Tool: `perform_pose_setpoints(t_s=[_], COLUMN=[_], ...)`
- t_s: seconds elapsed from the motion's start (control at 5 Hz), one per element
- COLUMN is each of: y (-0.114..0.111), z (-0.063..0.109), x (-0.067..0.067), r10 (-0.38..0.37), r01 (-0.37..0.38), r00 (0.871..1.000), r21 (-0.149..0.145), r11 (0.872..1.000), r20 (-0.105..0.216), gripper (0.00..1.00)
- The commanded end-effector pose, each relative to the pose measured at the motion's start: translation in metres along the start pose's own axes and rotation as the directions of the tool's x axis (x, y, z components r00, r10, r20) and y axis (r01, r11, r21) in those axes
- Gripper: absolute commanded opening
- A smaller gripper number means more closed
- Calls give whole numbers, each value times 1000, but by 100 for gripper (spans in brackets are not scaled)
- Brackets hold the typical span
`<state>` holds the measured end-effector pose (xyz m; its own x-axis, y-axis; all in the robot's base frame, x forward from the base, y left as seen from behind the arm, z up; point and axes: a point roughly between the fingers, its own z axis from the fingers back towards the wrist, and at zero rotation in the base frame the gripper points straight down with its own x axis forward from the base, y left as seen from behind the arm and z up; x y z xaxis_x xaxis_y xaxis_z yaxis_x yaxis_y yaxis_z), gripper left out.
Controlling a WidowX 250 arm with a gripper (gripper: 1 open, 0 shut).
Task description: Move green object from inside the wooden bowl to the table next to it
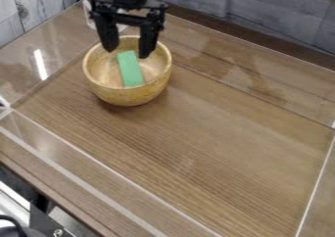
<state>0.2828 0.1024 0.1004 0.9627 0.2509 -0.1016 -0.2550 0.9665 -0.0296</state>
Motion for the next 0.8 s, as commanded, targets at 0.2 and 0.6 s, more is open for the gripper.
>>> perform_pose_setpoints(t_s=[0.2,0.6], y=[6,15], z=[1,0], x=[27,33], r10=[84,149], r01=[-85,-149], r00=[993,985], r21=[-1,-1], r11=[996,989], r20=[77,85], gripper=[100,100])
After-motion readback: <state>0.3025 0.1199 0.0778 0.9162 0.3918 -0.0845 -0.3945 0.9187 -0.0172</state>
